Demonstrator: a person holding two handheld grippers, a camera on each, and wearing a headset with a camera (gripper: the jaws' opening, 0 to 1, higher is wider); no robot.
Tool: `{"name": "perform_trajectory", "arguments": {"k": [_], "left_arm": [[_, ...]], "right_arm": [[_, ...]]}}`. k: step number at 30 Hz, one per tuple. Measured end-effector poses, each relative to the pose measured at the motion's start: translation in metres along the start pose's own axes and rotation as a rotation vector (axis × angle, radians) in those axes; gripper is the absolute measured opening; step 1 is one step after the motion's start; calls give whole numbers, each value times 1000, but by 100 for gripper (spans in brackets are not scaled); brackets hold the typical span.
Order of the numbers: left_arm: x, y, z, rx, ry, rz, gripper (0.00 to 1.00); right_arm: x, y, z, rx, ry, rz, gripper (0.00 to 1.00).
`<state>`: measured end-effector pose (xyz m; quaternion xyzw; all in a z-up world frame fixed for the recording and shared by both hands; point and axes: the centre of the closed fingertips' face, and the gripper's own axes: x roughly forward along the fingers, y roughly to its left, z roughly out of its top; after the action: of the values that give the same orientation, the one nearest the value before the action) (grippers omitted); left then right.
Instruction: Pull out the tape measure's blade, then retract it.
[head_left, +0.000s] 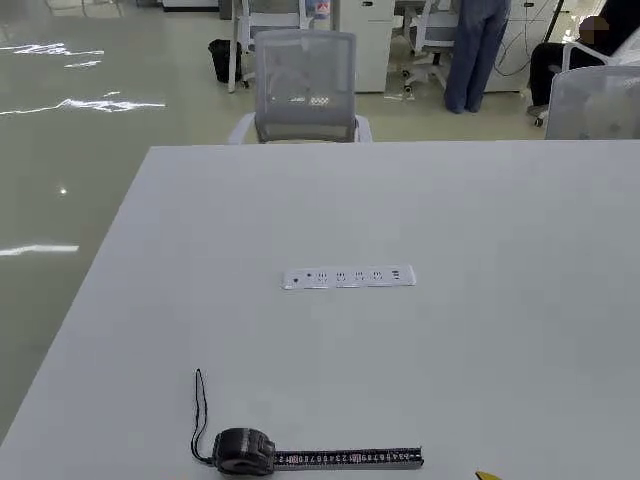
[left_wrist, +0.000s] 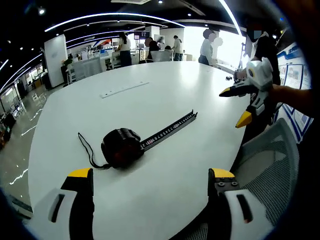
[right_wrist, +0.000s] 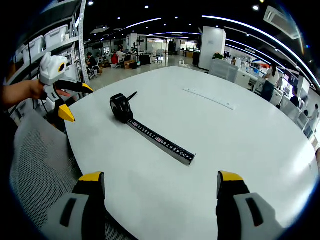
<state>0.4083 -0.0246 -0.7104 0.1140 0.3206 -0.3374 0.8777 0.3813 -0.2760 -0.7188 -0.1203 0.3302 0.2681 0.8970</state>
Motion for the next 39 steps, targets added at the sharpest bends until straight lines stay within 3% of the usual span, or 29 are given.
{"name": "perform_trajectory", "arguments": {"k": [3, 10, 19, 29, 33, 39], "left_arm": [[-2, 2, 4, -30, -31, 27, 94], [-4, 0, 4, -71, -43, 47, 97], [-6, -6, 4, -83, -45, 65, 99], [-10, -12, 15, -67, -75, 83, 99], [-10, -13, 18, -90, -97, 93, 99], [-8, -15, 16, -103, -90, 103, 99]], "right_arm": [[-1, 1, 1, 23, -20, -25, 95], [-1, 12, 4, 53, -42, -41, 96], [-2, 20, 6, 70, -54, -50, 96], [-5, 27, 7, 87, -64, -57, 96], [-5, 29, 7, 106, -66, -61, 95], [-5, 31, 7, 101, -64, -60, 95]]}}
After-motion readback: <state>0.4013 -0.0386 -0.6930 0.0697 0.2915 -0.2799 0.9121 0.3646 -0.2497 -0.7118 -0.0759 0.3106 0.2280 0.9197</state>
